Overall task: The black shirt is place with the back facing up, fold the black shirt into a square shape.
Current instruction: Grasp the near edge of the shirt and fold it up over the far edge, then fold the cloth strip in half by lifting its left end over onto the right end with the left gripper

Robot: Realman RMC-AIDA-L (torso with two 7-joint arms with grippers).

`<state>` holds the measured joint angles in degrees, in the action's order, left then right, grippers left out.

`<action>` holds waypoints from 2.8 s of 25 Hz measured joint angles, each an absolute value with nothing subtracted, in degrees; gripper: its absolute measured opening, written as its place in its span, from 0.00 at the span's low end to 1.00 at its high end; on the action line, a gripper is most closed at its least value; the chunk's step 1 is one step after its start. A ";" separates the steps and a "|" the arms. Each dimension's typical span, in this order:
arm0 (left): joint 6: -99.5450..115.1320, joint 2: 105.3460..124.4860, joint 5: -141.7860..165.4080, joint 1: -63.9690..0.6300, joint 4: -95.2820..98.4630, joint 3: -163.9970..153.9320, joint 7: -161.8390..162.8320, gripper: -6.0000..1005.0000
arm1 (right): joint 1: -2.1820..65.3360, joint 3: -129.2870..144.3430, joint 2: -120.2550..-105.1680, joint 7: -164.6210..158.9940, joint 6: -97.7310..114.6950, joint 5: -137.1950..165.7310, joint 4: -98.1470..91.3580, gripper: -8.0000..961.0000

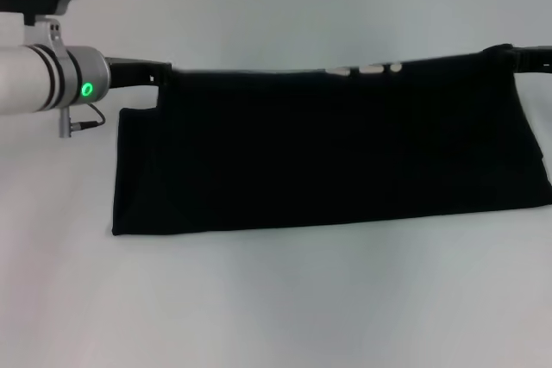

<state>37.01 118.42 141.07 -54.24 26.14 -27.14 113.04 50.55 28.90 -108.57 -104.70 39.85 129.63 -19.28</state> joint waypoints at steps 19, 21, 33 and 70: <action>56.48 119.75 132.08 -45.41 38.35 -26.85 116.41 0.61 | 47.34 28.25 -108.06 -109.15 57.24 128.26 -28.32 0.66; 61.91 119.04 130.61 -44.20 39.54 -26.83 118.22 0.70 | 46.09 28.22 -107.91 -109.71 62.20 126.26 -29.52 0.70; 83.83 116.22 134.83 -38.06 42.32 -25.43 133.73 0.81 | 43.10 29.00 -108.00 -109.00 72.16 121.98 -29.76 0.74; 81.66 115.75 144.74 -36.76 33.27 -19.14 169.55 0.82 | 44.63 34.47 -107.94 -108.48 69.01 122.08 -31.08 0.90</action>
